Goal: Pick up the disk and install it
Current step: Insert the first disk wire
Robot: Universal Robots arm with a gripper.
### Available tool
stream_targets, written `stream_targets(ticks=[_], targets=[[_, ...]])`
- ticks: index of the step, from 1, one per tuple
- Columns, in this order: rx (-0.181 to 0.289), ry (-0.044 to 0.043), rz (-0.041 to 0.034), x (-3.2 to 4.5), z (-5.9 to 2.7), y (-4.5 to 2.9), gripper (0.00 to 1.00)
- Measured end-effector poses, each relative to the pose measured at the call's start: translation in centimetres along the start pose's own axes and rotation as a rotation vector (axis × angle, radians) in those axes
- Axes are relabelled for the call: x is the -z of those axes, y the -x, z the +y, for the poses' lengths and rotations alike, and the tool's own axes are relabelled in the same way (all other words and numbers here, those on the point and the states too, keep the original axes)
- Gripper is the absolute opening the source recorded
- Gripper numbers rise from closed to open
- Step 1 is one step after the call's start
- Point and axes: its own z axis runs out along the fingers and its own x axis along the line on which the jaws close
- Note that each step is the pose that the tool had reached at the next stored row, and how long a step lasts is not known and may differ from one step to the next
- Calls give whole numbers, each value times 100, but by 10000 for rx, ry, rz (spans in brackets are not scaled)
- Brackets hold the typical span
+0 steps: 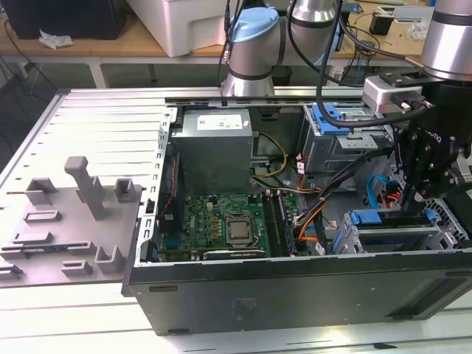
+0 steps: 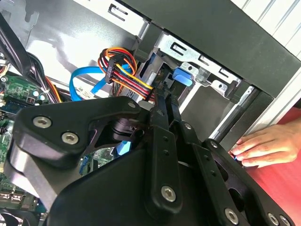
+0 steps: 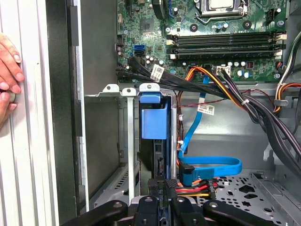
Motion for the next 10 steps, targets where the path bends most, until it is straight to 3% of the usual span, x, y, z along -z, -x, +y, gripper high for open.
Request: stream_targets(ticks=[10], targets=[[-1, 0, -6, 10, 0, -2, 17]])
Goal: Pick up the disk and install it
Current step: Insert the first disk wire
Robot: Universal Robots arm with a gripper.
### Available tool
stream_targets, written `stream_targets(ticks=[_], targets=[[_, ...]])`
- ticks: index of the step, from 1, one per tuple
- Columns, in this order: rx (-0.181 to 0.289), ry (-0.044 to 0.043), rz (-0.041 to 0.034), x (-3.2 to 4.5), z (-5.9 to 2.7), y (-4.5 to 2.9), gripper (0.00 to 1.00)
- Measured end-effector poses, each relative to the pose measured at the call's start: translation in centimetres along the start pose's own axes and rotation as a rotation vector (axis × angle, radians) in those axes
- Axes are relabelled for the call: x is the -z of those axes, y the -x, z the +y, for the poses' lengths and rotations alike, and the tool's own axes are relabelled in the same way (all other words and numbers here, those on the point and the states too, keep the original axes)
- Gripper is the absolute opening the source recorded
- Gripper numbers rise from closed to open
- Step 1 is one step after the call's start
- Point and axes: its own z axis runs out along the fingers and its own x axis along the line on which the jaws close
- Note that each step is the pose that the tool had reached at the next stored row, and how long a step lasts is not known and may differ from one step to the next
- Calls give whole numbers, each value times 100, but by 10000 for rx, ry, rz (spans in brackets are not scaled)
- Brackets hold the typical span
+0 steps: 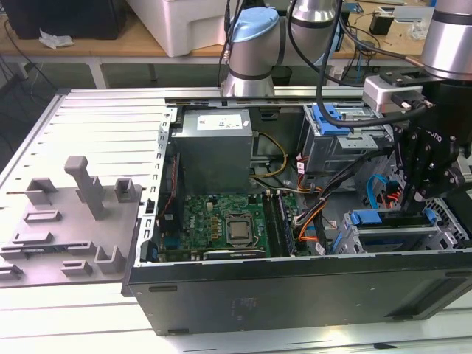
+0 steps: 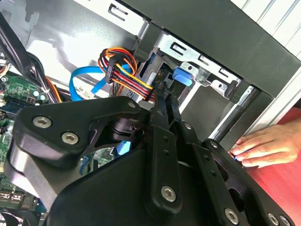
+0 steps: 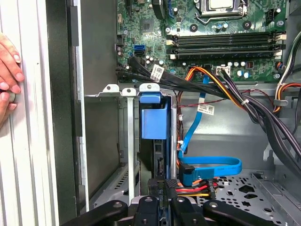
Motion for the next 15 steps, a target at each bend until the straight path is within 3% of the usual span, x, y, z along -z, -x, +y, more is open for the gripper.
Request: stream_targets(ticks=[15], targets=[[-1, -1, 1, 6, -3, 7, 17]])
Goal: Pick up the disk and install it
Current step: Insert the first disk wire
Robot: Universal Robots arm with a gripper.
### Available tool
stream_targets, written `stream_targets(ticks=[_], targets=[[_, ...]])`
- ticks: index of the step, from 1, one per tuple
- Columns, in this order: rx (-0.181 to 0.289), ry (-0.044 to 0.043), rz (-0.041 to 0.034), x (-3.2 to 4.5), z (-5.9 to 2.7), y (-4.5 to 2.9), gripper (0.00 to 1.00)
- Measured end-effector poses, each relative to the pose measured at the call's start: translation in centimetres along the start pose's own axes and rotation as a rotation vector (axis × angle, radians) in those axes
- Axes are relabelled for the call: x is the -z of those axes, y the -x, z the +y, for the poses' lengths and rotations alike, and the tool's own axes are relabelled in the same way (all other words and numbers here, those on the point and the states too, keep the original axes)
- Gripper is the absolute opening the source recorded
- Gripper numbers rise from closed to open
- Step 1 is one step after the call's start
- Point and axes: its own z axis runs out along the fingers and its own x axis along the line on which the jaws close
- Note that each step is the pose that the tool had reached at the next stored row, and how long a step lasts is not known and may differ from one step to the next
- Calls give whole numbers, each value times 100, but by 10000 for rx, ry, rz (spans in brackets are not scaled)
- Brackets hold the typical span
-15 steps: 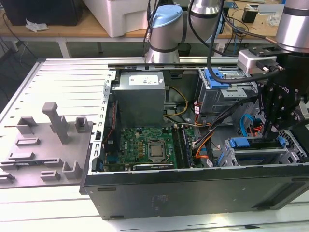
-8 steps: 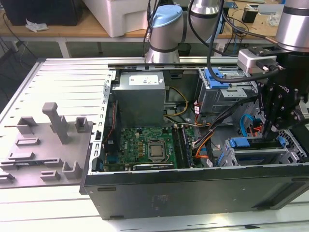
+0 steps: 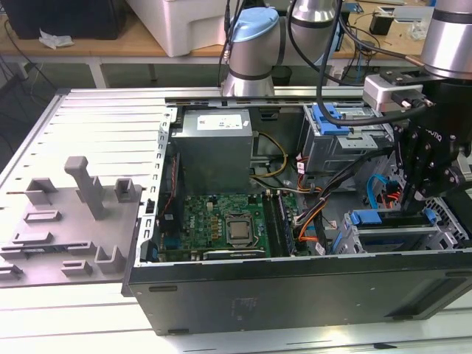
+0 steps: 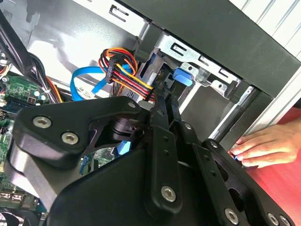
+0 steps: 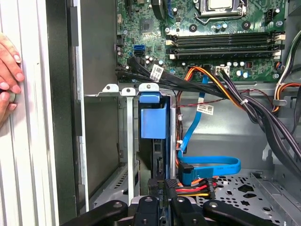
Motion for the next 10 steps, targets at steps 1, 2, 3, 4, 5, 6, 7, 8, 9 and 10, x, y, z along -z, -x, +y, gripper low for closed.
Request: stream_targets(ticks=[1, 2, 3, 4, 5, 6, 7, 8, 9, 10], targets=[[0, 1, 1, -2, 0, 0, 17], [1, 0, 0, -3, 0, 1, 17], [1, 0, 1, -4, 0, 1, 17], [1, 0, 0, -6, 0, 1, 17], [1, 0, 0, -7, 0, 1, 17], [0, 0, 0, -9, 1, 2, 17], [1, 0, 0, -11, 1, 2, 17], [1, 0, 1, -11, 1, 2, 17], [0, 0, 1, -12, 1, 2, 17], [1, 0, 2, -13, 1, 2, 17]])
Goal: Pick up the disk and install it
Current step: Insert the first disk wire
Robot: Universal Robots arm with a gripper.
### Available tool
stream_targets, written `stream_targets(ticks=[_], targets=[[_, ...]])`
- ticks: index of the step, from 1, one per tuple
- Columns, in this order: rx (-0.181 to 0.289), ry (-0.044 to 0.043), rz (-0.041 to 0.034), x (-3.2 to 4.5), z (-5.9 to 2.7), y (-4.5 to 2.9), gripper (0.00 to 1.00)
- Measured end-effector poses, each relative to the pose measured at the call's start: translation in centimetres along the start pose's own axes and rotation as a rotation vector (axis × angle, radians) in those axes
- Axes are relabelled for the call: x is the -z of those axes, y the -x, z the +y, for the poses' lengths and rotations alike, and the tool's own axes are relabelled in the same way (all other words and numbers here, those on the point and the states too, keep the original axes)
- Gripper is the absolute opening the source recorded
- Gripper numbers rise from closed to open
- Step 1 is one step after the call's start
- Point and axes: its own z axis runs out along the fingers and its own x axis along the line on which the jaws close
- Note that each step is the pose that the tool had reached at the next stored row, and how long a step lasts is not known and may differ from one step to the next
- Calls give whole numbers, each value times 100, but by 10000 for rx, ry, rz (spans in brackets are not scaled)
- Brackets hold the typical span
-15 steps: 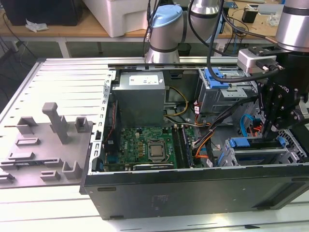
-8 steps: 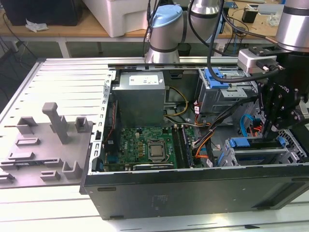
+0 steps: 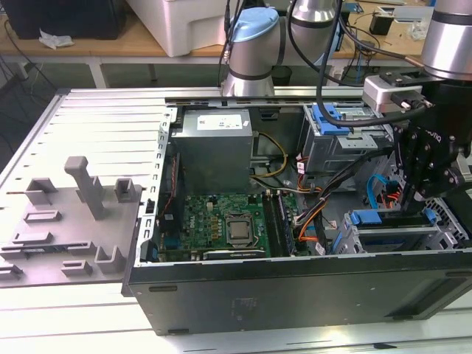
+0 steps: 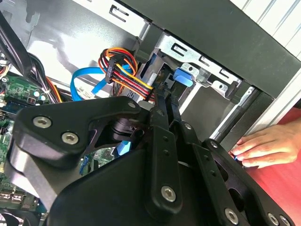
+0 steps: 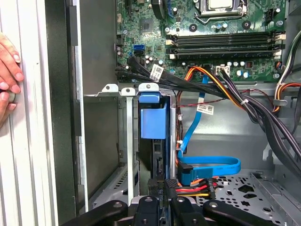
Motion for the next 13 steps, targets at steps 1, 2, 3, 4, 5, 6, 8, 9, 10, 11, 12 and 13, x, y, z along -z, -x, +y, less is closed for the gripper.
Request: stream_targets(ticks=[1, 2, 3, 4, 5, 6, 8, 9, 10, 11, 12, 13], targets=[[0, -1, -1, -2, 0, 0, 17], [0, 0, -1, -3, 0, 1, 17], [0, 1, -1, -3, 1, 1, 17], [0, 0, 0, -5, 0, 1, 17], [0, 0, -1, -8, 1, 1, 17], [0, 0, -1, -11, 1, 2, 17], [0, 0, 0, -16, 1, 3, 17], [0, 0, 0, -19, 2, 3, 17], [0, 0, -1, -21, 2, 4, 17], [0, 0, -1, -23, 2, 4, 17], [0, 0, -1, -24, 2, 5, 17], [0, -1, -1, -25, 2, 5, 17]])
